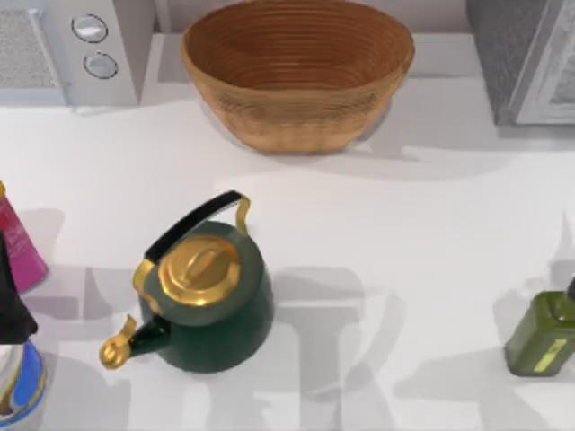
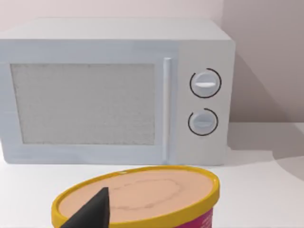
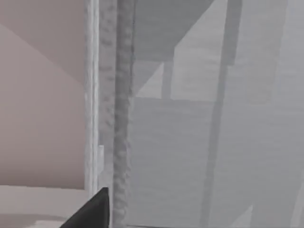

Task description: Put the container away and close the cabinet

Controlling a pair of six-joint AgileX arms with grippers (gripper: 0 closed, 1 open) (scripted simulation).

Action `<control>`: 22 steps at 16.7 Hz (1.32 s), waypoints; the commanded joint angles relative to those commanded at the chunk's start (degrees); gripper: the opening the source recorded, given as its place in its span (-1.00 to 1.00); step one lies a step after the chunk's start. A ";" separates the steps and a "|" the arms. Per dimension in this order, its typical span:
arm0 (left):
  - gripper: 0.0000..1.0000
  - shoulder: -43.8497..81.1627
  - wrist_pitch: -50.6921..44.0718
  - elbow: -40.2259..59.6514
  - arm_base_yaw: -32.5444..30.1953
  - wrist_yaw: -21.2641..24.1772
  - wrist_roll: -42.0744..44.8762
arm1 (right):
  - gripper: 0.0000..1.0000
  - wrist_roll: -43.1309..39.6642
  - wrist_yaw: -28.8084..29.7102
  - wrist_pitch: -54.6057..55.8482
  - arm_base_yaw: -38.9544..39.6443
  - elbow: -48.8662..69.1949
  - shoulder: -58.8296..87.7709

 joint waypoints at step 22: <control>1.00 0.00 0.00 0.00 0.00 0.00 0.00 | 1.00 2.00 -36.42 50.27 -37.27 7.22 62.42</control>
